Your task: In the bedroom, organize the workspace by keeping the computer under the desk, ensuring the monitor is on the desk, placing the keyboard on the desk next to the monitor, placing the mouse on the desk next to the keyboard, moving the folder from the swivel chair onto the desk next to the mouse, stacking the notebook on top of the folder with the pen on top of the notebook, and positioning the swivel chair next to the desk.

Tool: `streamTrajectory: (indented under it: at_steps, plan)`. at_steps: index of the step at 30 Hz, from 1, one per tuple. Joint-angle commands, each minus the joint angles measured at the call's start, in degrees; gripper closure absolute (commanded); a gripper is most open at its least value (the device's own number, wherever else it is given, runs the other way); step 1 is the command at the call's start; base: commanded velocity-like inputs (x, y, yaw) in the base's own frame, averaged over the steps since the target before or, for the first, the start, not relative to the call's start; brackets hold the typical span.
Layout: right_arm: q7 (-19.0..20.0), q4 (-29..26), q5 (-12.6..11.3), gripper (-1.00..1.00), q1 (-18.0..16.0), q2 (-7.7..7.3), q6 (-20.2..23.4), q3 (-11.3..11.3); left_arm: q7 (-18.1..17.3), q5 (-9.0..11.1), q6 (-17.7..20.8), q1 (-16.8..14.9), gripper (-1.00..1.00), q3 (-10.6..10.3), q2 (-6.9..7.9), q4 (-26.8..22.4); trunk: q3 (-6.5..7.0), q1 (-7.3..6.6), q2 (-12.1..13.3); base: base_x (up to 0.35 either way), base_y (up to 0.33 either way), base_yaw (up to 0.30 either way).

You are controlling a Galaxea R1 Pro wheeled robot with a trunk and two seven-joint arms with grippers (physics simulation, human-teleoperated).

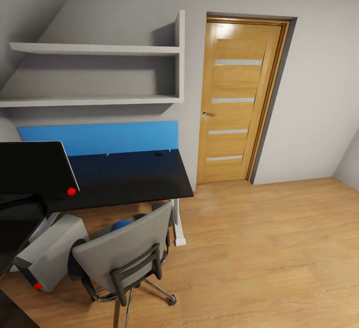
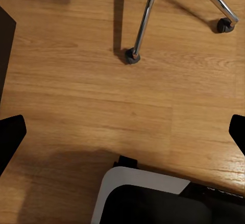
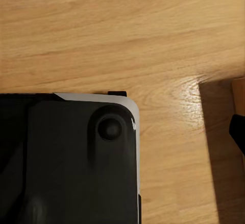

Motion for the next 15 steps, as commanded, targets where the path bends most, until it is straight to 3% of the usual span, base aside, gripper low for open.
streamTrajectory:
  at_steps: [1,15]
  plan:
    - [-0.13,0.0,0.04,-1.0,-0.02,0.0,-0.14,0.0,0.05,0.56,-0.09,0.01,-1.0,-0.23,0.02,-0.06,-0.07,0.02,-0.06,0.0,0.0,0.0]
    - [-0.13,0.0,0.04,-1.0,-0.02,0.0,-0.14,0.02,0.05,0.56,-0.09,0.05,-1.0,-0.23,0.02,-0.06,-0.07,0.02,-0.06,0.0,0.0,0.0]
